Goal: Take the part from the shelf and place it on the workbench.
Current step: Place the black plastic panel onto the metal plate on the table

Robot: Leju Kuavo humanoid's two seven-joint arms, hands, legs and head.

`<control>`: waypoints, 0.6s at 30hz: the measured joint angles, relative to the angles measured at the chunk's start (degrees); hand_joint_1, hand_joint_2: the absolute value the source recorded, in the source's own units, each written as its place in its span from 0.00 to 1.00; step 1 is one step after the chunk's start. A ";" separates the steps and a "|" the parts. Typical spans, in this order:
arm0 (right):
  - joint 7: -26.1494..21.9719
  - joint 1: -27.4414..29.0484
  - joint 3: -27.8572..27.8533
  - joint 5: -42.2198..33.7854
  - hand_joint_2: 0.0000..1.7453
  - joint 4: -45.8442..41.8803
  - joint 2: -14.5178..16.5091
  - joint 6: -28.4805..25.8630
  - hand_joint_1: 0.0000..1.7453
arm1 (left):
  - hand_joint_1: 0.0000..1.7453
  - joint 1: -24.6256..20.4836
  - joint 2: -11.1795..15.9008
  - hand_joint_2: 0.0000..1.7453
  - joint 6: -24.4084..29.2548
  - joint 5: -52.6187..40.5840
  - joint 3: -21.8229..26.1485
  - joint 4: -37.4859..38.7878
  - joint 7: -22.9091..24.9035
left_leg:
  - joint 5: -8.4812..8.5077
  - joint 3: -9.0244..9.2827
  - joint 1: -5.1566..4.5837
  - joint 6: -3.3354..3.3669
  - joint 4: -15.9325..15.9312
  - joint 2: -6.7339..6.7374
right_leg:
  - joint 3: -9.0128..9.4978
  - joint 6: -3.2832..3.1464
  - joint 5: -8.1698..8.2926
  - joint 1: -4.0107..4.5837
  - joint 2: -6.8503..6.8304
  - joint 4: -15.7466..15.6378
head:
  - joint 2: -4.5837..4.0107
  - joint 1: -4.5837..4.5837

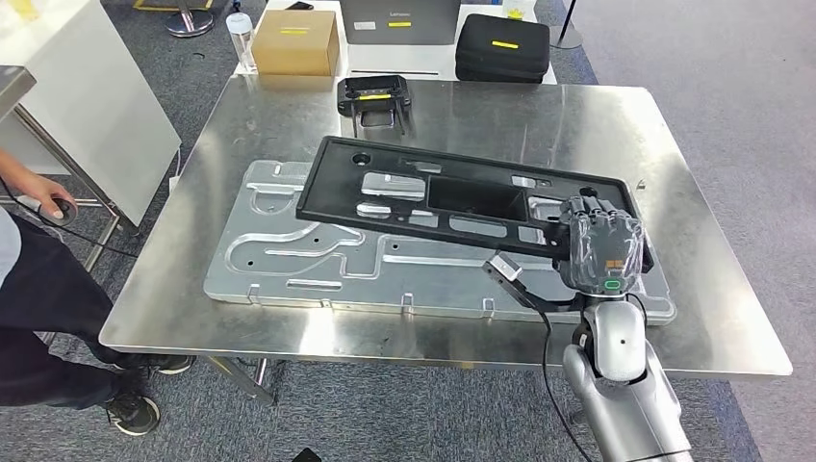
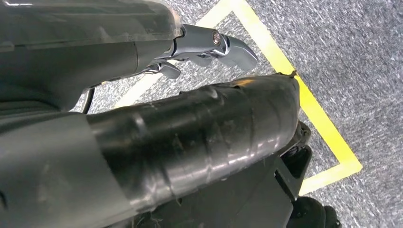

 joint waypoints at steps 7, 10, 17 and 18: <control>4.16 -6.00 -0.15 0.55 1.00 9.23 -1.04 1.38 1.00 | 0.00 -0.57 -0.01 0.00 -0.60 -0.87 -1.20 0.00 0.94 | 0.01 -0.01 0.00 0.00 0.00 0.00 | -0.02 0.01 0.00 0.00 -0.01 0.01 | 0.00 0.01; 5.17 -7.86 -0.48 0.38 1.00 12.80 -1.33 1.54 1.00 | 0.00 -0.64 -0.03 0.00 -0.73 -0.96 -1.52 0.00 1.10 | 0.01 -0.01 0.00 0.00 0.01 0.00 | -0.02 0.01 0.01 0.00 -0.01 0.02 | 0.00 0.01; 5.77 -9.58 -0.75 0.37 1.00 17.29 -1.44 1.68 1.00 | 0.00 -0.82 -0.11 0.00 -0.79 -0.97 -2.21 0.00 1.33 | 0.01 -0.01 0.00 0.01 0.02 0.00 | -0.04 0.01 0.01 -0.01 -0.01 0.02 | -0.01 0.00; 5.77 -9.65 -0.75 0.37 1.00 17.62 -1.44 1.68 1.00 | 0.00 -0.83 -0.11 0.00 -0.80 -0.97 -2.25 0.00 1.36 | 0.01 -0.01 0.00 0.01 0.02 -0.01 | -0.04 0.01 0.01 0.00 -0.01 0.02 | -0.01 0.00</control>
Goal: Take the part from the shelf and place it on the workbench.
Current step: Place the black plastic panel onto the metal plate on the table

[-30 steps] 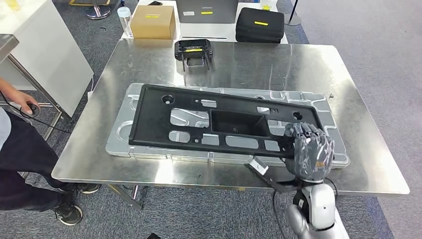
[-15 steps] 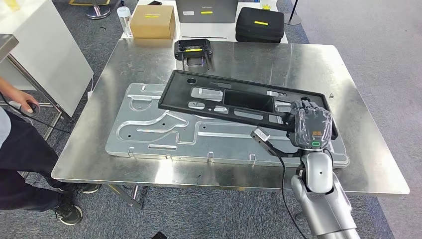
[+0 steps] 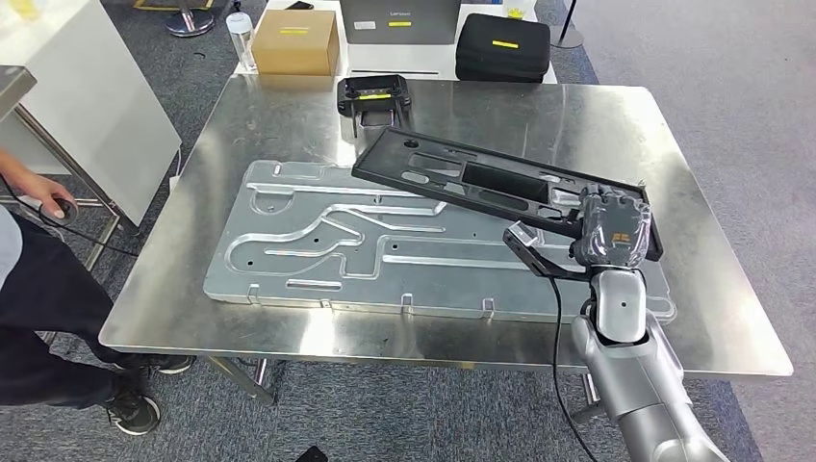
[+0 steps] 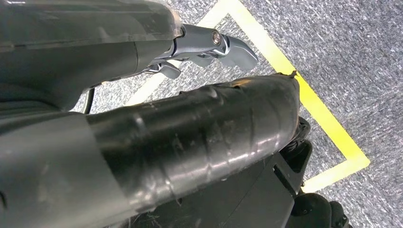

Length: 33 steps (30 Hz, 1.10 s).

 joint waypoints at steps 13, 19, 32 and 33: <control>1.86 -0.48 0.13 3.15 1.00 5.56 0.77 1.18 0.00 | 0.00 -0.40 -0.17 0.00 -0.19 0.11 -0.34 0.00 0.29 | 0.00 0.00 0.00 0.00 -0.01 0.00 | 0.02 0.00 0.00 0.01 0.00 0.01 | 0.00 0.00; 0.68 0.63 1.51 3.90 0.00 9.39 1.60 2.10 0.00 | 0.00 -0.40 -0.17 0.00 0.11 0.64 -0.34 0.00 0.19 | 0.00 0.00 0.00 0.00 -0.01 -0.01 | 0.01 0.00 0.00 0.01 0.00 0.01 | 0.00 0.00; -3.81 4.13 2.17 -1.25 0.00 5.06 1.29 0.38 0.00 | 0.00 -0.13 -0.17 0.00 0.80 1.98 -0.34 0.00 -0.42 | 0.00 0.01 0.00 0.00 -0.01 0.00 | 0.00 0.00 0.00 -0.01 0.00 0.01 | 0.00 0.00; -4.12 4.48 2.17 -1.47 0.00 3.82 1.01 0.25 0.00 | 0.00 -0.05 -0.17 0.00 0.90 2.16 -0.34 0.00 -0.45 | 0.00 0.01 0.00 0.00 0.00 0.00 | 0.00 0.00 0.00 -0.01 0.00 0.01 | 0.00 0.00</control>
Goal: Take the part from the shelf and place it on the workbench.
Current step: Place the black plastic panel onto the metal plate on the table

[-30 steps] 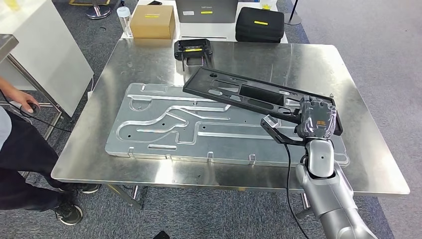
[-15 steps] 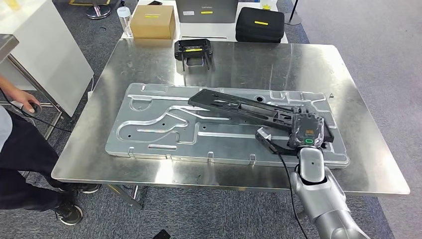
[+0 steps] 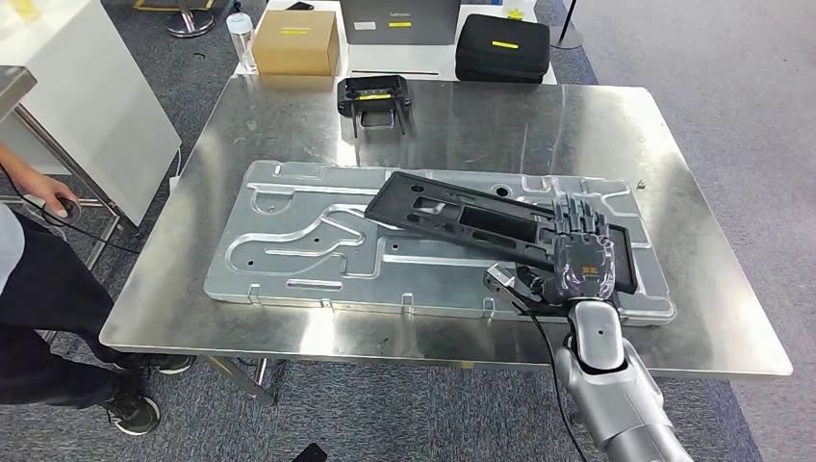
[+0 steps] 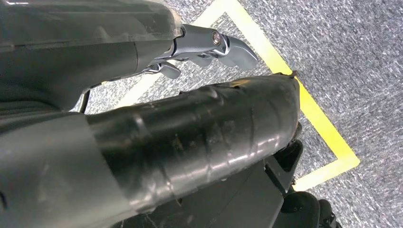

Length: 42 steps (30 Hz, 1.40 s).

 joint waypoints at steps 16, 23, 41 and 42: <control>-3.17 9.80 -0.16 -0.57 0.00 -20.54 -9.77 1.33 0.00 | 0.00 1.24 0.09 0.00 1.36 2.33 0.16 0.00 -1.28 | -0.01 0.01 -0.03 0.00 0.00 -0.03 | -0.05 0.01 0.00 -0.02 -0.06 -0.02 | 0.01 0.01; -4.24 19.01 -3.07 -2.15 0.00 -31.09 -12.08 -3.59 0.00 | 0.00 1.98 0.15 0.00 2.13 3.45 0.57 0.00 -2.04 | -0.03 -0.02 -0.03 0.00 -0.01 -0.05 | -0.04 0.02 -0.02 -0.01 -0.09 -0.02 | 0.00 0.00; -22.07 28.75 -13.53 -16.78 1.00 -48.97 1.24 -7.35 0.00 | 0.00 2.73 0.17 0.00 3.14 4.39 1.94 0.00 -2.38 | -0.01 0.04 0.04 -0.01 -0.05 0.00 | -0.05 0.01 -0.02 0.02 -0.05 -0.02 | 0.00 0.01; -25.39 29.35 -14.49 -19.35 0.75 -49.70 2.59 -7.35 0.00 | 0.00 2.77 0.17 0.00 3.37 4.55 2.04 0.00 -2.38 | -0.01 0.04 0.03 -0.01 -0.05 0.00 | -0.05 0.01 -0.02 0.02 -0.06 -0.02 | 0.00 0.01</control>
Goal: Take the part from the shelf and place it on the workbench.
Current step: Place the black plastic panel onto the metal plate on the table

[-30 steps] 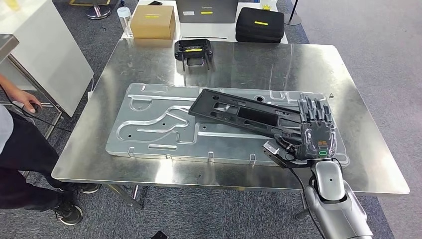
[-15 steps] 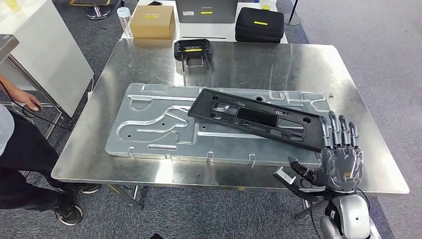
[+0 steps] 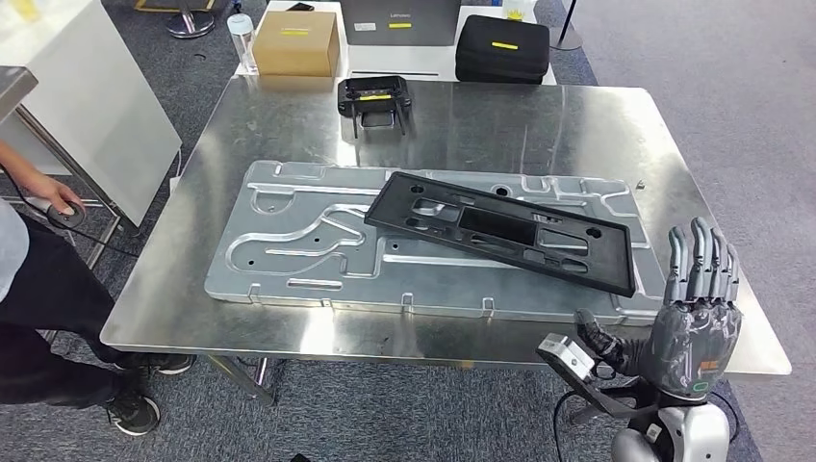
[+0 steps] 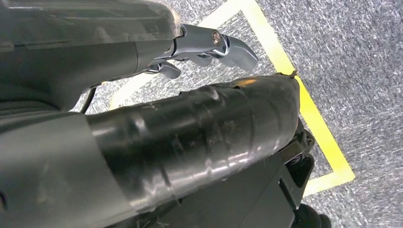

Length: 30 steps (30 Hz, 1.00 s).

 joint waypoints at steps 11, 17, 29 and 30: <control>-15.88 10.63 -6.91 -24.31 0.00 -6.76 12.35 -0.07 0.00 | 0.00 1.24 -0.02 0.00 4.40 1.09 1.82 0.00 -0.46 | -0.08 0.00 0.03 -0.10 -0.04 0.02 | -0.01 0.00 -0.12 0.05 0.00 0.00 | 0.00 -0.01; -14.72 12.51 -7.17 -26.19 0.00 -7.04 13.47 -0.07 0.00 | 0.00 1.39 -0.04 0.00 6.36 0.88 2.41 0.00 -0.24 | 0.72 0.87 0.26 1.12 -1.91 0.13 | 0.03 0.89 -0.82 -0.11 0.08 0.37 | 0.00 0.03; -14.00 15.00 -7.15 -30.84 0.00 -6.89 13.46 -0.09 0.00 | 0.00 1.59 -0.04 0.00 8.13 0.55 2.85 0.00 0.77 | 0.39 0.48 0.57 -1.13 -0.46 -0.05 | -2.86 0.52 1.57 -0.88 0.61 1.61 | 0.00 -0.03; -13.98 15.08 -7.15 -30.90 0.00 -6.89 13.45 -0.09 0.00 | 0.00 1.62 -0.04 0.00 8.15 0.55 2.87 0.00 0.78 | 0.46 0.39 0.67 -1.47 -0.52 -0.05 | -3.00 0.03 1.77 -0.89 0.59 1.65 | 0.00 -0.05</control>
